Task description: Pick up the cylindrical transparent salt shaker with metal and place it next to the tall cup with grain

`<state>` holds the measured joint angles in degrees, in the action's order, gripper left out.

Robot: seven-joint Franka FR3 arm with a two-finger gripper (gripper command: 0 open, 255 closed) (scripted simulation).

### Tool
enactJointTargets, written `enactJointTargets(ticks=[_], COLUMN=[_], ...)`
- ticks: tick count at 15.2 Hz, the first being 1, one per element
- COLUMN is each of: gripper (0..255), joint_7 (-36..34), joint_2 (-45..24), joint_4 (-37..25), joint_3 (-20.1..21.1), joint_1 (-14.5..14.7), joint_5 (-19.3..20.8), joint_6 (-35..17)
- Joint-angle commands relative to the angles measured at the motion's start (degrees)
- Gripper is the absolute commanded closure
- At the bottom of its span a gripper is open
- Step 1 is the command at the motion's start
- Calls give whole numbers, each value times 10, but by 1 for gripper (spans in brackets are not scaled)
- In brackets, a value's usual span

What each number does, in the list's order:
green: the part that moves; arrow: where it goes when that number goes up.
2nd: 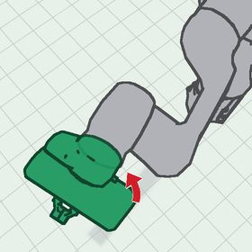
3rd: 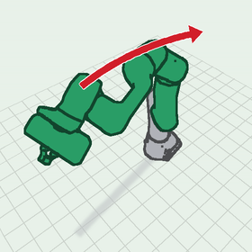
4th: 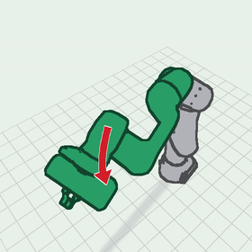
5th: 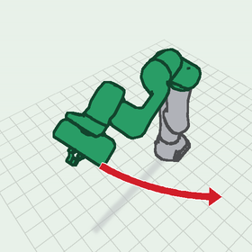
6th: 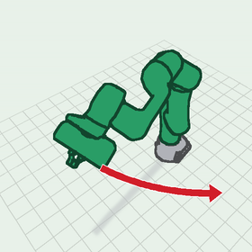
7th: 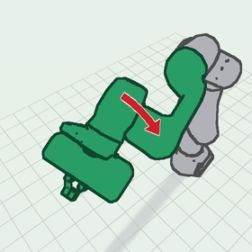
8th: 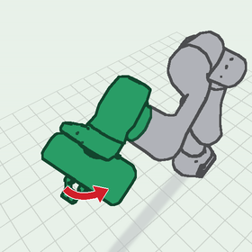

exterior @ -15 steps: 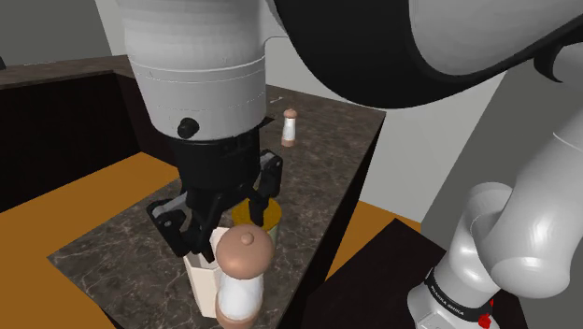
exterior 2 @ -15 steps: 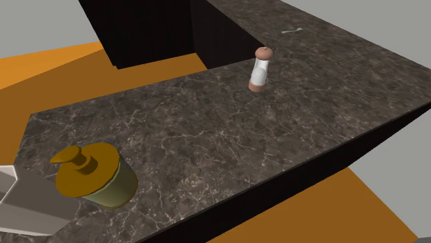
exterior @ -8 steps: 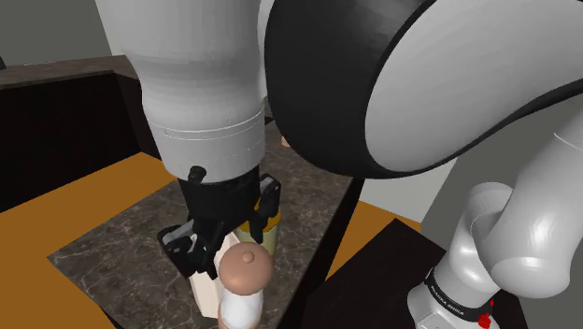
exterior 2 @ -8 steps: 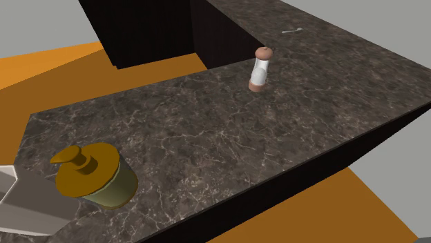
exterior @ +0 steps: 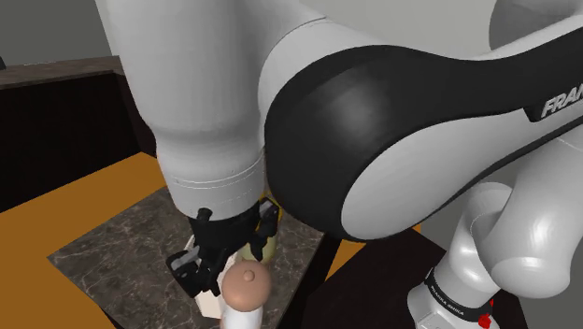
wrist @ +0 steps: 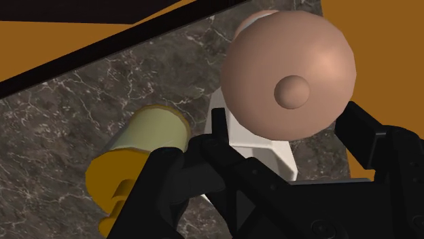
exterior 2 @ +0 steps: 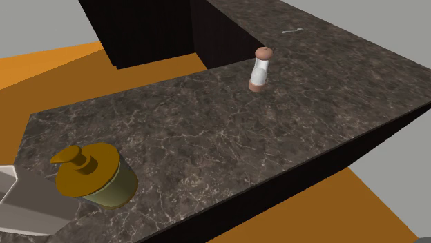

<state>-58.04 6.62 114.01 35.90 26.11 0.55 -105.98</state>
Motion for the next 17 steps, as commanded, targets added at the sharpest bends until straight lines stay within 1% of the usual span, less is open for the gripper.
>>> enactJointTargets(ticks=[1, 15, 17], gripper=[255, 255, 255], joint_7=[-3, -27, -29], joint_2=[-2, -40, -43], joint_4=[15, 91, 94], joint_3=[1, 9, 10], joint_1=[1, 2, 2], joint_5=[1, 26, 28], joint_6=[-18, -123, -128])
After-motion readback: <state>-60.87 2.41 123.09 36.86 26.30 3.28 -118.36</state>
